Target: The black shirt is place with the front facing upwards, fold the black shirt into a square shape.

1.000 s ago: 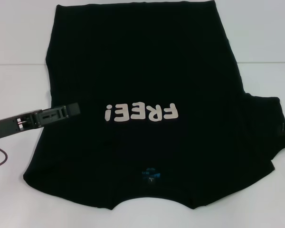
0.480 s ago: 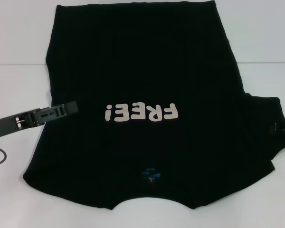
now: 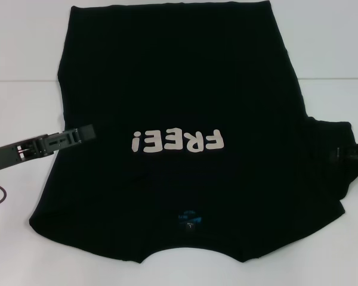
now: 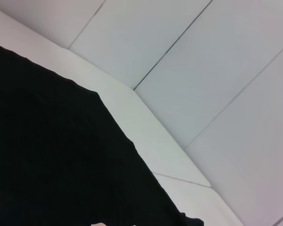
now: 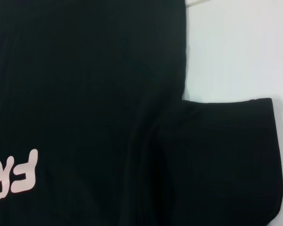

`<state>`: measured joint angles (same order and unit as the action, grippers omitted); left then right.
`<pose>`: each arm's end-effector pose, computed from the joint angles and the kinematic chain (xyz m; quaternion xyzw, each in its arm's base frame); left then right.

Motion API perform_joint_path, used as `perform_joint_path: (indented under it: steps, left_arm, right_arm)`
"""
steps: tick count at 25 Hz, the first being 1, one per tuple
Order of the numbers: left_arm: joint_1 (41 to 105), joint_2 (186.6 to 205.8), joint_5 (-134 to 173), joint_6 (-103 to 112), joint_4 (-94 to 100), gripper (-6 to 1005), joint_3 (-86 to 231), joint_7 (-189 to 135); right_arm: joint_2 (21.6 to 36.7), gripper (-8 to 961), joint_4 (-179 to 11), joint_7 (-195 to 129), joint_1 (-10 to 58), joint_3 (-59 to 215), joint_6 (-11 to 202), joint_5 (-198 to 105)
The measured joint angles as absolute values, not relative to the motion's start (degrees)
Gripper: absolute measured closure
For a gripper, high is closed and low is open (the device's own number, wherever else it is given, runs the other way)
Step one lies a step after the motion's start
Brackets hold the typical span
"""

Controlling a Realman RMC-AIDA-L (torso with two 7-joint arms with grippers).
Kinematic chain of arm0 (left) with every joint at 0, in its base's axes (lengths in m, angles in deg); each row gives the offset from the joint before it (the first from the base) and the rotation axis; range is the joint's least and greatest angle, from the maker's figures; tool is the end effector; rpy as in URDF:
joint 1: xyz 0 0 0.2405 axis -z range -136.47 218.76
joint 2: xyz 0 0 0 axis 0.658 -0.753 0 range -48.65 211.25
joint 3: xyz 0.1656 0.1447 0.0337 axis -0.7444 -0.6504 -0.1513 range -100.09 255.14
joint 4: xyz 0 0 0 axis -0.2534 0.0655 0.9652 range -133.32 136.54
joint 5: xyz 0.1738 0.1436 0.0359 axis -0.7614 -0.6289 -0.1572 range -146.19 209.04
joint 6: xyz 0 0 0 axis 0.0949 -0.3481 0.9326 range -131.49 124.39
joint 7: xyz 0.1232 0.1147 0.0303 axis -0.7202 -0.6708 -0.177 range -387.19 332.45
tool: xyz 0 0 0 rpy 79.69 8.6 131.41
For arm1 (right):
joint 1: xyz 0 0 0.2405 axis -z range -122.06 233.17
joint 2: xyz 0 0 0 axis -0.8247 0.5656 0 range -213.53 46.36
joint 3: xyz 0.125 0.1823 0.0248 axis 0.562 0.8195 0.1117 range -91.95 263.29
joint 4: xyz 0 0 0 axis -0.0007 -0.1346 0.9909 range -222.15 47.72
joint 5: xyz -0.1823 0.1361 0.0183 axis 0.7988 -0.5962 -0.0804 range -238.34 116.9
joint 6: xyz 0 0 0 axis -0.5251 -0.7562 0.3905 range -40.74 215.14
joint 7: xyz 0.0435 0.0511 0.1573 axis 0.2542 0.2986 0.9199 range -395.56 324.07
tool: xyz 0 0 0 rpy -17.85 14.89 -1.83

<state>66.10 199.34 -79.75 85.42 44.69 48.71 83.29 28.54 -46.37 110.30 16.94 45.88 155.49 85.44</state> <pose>-0.2745 0.3419 0.0561 -0.7920 -0.4789 -0.3377 0.1712 0.3082 0.4076 0.0532 -0.7254 0.6297 0.0441 0.2743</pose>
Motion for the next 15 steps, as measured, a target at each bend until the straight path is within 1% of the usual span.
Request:
perform_joint_path:
  steps: [7,15]
  left_arm:
    - [66.1,199.34,-79.8,85.1,44.7,189,48.7,83.3]
    - [66.2,199.33,-79.3,85.1,44.7,189,48.7,83.3]
  right_arm:
    - [28.55,287,-47.0,110.5,16.8,45.5,155.6,85.9]
    - [28.19,290,-47.3,110.7,16.9,45.5,155.5,86.1]
